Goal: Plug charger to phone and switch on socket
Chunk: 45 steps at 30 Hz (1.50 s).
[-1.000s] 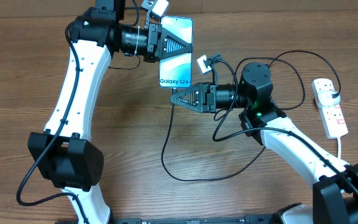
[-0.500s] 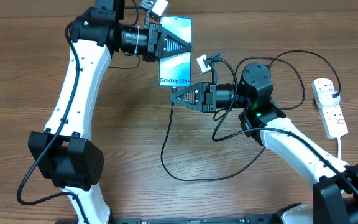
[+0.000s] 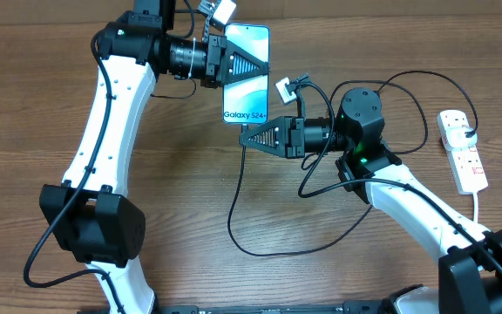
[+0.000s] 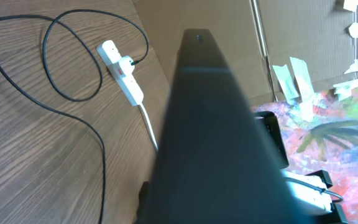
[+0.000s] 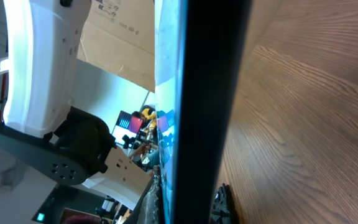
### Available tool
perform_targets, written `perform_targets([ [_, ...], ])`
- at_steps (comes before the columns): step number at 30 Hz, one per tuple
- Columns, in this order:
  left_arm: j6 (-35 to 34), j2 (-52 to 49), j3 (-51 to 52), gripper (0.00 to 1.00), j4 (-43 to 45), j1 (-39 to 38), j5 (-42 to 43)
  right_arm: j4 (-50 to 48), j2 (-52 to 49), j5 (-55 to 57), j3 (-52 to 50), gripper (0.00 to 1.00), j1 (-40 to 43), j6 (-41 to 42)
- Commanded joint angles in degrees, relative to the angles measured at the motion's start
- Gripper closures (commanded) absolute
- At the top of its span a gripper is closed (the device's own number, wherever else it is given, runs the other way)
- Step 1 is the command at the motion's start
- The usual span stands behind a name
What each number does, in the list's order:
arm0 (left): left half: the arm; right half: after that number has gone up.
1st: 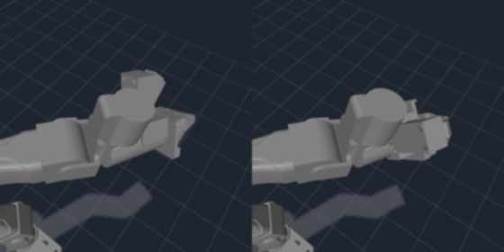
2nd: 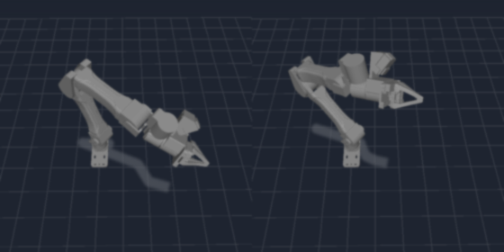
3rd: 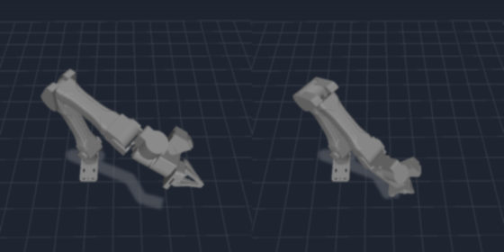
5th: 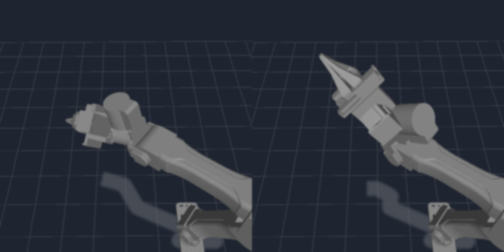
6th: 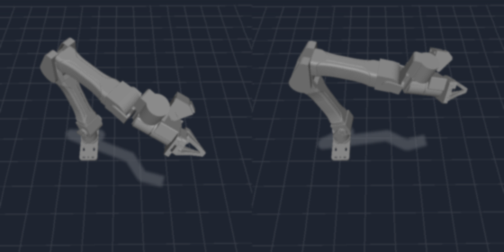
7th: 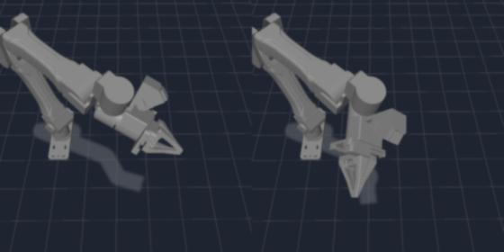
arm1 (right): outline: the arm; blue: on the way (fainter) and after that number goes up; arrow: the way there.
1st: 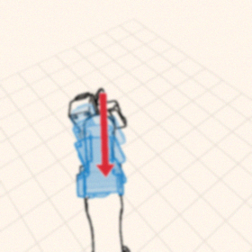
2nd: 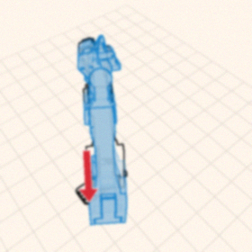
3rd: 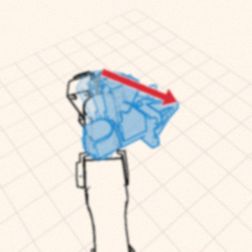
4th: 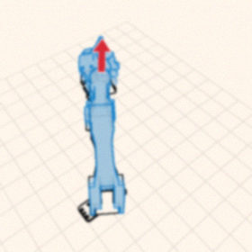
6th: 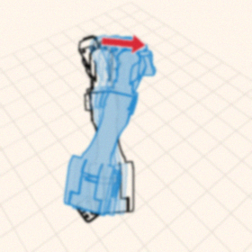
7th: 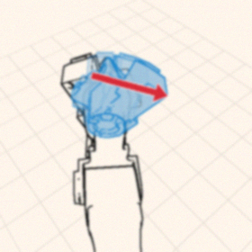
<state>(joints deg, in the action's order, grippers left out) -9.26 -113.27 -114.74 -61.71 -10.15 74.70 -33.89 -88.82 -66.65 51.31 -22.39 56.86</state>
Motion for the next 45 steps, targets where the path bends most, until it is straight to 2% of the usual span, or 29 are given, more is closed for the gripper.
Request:
perform_targets([
  [1,0.3,0.9,-0.4,0.96,-3.0,-2.3,5.7,-2.2,-0.2,8.5,0.8,0.96,3.3,0.2],
  [5,0.3,0.9,-0.4,0.96,-3.0,-2.3,5.7,-2.7,-0.2,8.8,0.9,0.96,3.3,0.5],
  [6,0.3,0.9,-0.4,0.96,-3.0,-2.3,5.7,-2.4,-0.2,8.8,0.9,0.9,3.3,0.6],
  [7,0.3,0.9,-0.4,0.96,-3.0,-2.3,5.6,-2.0,-0.2,8.8,0.9,0.61,3.3,0.6],
  [8,0.3,0.9,-0.4,0.96,-2.9,-2.2,5.2,-1.3,-0.2,8.7,0.8,0.07,3.3,0.3],
  [9,0.3,0.9,-0.4,0.96,-2.9,-2.2,4.3,-0.7,-0.2,8.7,0.8,0.0,3.3,0.0],
  [17,0.3,0.9,-0.4,0.96,-6.1,-2.2,-4.5,4.4,-0.2,7.2,0.8,0.0,5.3,-4.6],
  [23,0.3,0.9,-0.4,0.96,-7.5,-2.5,-5.8,1.7,-0.2,4.4,0.8,0.17,6.0,-4.4],
  [27,0.3,0.9,-0.4,0.96,-7.5,-3.0,-5.8,-3.0,-0.2,3.6,0.8,0.17,6.0,-1.9],
  [30,0.2,0.9,-0.4,0.96,-7.5,-3.4,-5.6,-5.3,-0.2,3.5,0.8,0.32,5.9,0.3],
  [32,0.2,0.9,-0.4,0.96,-7.5,-3.6,-5.3,-5.5,-0.2,3.5,0.8,0.38,5.9,0.6],
  [38,0.3,0.9,-0.4,0.96,-6.6,-4.7,0.8,-5.5,-0.2,3.3,0.8,0.38,5.9,0.6],
  [43,0.3,0.9,-0.4,0.96,-6.6,-5.3,1.2,-5.5,-0.2,2.5,0.8,0.47,5.9,0.6],
  [45,0.3,0.9,-0.4,0.96,-6.6,-5.5,1.2,-5.5,-0.2,2.3,0.8,0.54,5.9,0.6],
])
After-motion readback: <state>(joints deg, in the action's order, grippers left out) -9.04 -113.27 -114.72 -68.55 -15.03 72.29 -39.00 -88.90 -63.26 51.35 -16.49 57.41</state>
